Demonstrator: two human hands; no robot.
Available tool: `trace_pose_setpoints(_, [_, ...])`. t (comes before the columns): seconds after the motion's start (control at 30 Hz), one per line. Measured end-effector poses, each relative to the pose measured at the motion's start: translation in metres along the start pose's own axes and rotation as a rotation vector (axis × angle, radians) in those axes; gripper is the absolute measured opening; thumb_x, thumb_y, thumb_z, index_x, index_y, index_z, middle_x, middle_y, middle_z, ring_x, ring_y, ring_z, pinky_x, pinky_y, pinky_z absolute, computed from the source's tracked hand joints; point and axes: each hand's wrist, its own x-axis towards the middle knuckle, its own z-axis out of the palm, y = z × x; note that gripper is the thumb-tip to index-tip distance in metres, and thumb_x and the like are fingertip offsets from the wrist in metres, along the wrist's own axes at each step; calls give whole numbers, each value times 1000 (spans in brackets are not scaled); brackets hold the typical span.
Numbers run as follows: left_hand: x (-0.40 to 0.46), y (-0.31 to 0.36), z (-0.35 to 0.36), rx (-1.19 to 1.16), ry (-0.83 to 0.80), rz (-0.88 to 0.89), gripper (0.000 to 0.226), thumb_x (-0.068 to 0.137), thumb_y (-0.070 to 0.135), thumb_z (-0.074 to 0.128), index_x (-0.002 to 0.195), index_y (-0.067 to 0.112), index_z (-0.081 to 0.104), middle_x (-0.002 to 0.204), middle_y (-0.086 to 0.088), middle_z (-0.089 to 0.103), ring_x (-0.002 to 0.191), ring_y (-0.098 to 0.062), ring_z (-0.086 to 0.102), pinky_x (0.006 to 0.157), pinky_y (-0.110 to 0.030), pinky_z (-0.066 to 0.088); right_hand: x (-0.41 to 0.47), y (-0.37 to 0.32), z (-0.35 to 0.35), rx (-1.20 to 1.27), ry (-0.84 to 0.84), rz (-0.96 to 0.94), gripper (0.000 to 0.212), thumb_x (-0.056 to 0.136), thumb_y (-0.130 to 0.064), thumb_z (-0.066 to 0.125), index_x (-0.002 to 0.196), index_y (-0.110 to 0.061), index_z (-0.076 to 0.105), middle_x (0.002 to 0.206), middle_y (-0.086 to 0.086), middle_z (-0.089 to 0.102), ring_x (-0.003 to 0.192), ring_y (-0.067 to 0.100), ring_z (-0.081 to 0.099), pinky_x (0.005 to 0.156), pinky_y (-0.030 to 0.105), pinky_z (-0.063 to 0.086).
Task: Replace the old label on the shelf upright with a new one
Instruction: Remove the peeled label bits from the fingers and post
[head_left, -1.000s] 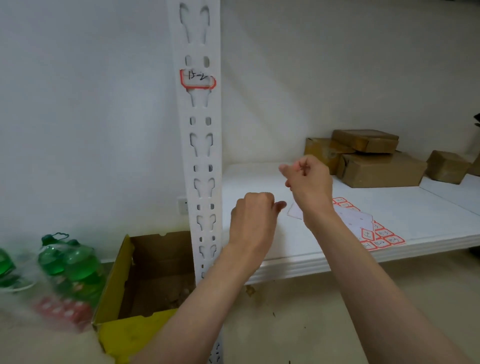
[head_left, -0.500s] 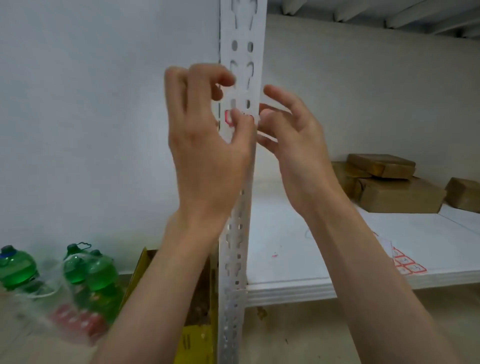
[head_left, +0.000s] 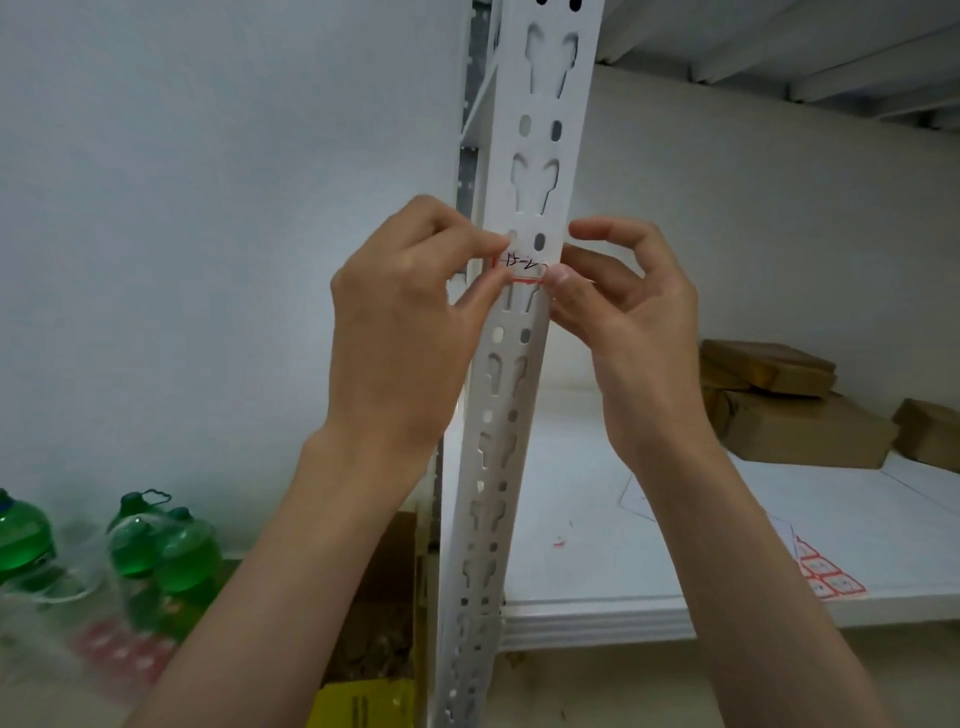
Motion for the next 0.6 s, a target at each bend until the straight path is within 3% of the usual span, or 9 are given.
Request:
trace_pose_setpoints(0.2, [0, 10, 3, 40, 31, -54, 12, 86, 16, 82, 92, 7, 80, 88, -6, 74, 78, -16, 66, 72, -26, 56, 0, 1, 3, -30, 23, -21, 21, 95, -6, 66, 112, -16, 59, 103, -3, 77, 94, 12, 74, 82, 26, 60])
trace_pose_setpoints(0.37, [1, 16, 4, 58, 25, -94, 9, 86, 15, 81, 89, 7, 79, 88, -5, 71, 76, -13, 63, 71, -22, 54, -1, 4, 6, -76, 56, -38, 20, 95, -9, 67, 112, -18, 61, 105, -3, 76, 98, 15, 73, 89, 35, 60])
trace_pose_setpoints(0.5, [0, 15, 6, 38, 23, -117, 7, 88, 14, 79, 91, 8, 77, 90, -6, 71, 78, -8, 60, 73, -10, 48, -2, 3, 8, -85, 64, -50, 20, 95, -8, 66, 111, -18, 60, 104, -3, 76, 97, 13, 73, 89, 34, 60])
trace_pose_setpoints(0.6, [-2, 15, 7, 8, 7, -145, 5, 90, 14, 76, 92, 9, 75, 92, -5, 69, 79, -10, 63, 75, -15, 53, -2, 3, 10, -116, 82, -51, 20, 94, -10, 67, 111, -19, 60, 105, -6, 75, 97, 9, 72, 88, 29, 59])
